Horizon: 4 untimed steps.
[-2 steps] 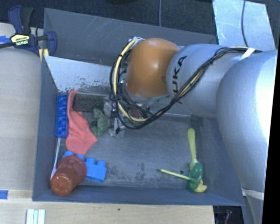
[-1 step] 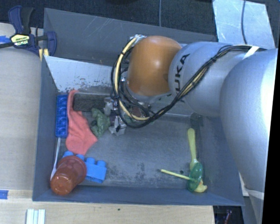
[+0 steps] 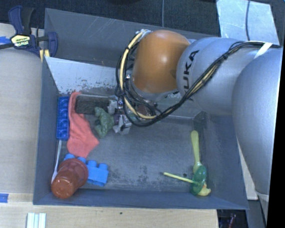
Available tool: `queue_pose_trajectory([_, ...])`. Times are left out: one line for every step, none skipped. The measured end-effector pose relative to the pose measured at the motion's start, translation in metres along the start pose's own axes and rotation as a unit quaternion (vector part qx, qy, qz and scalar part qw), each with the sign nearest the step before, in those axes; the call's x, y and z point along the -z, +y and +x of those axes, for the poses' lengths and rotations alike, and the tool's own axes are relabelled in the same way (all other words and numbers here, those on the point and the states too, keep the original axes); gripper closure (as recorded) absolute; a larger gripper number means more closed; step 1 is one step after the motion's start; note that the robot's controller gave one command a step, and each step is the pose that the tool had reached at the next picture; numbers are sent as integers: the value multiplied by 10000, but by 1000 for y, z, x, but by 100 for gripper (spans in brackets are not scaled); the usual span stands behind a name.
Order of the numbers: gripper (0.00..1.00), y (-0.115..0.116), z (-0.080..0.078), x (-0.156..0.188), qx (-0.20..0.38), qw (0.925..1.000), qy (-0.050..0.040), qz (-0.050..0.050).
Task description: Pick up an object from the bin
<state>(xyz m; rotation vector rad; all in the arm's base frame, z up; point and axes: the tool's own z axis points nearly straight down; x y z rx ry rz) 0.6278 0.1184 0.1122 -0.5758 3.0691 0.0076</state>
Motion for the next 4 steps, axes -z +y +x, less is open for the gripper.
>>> queue_pose_trajectory([100,0,1,33,-6,10000,34,-6])
queue_pose_trajectory([100,0,-1,65,-12,10000,-6,3])
queue_pose_trajectory([100,0,-2,85,-16,10000,-9,5])
queue_pose_trajectory([100,-1,-2,88,-33,10000,-8,2])
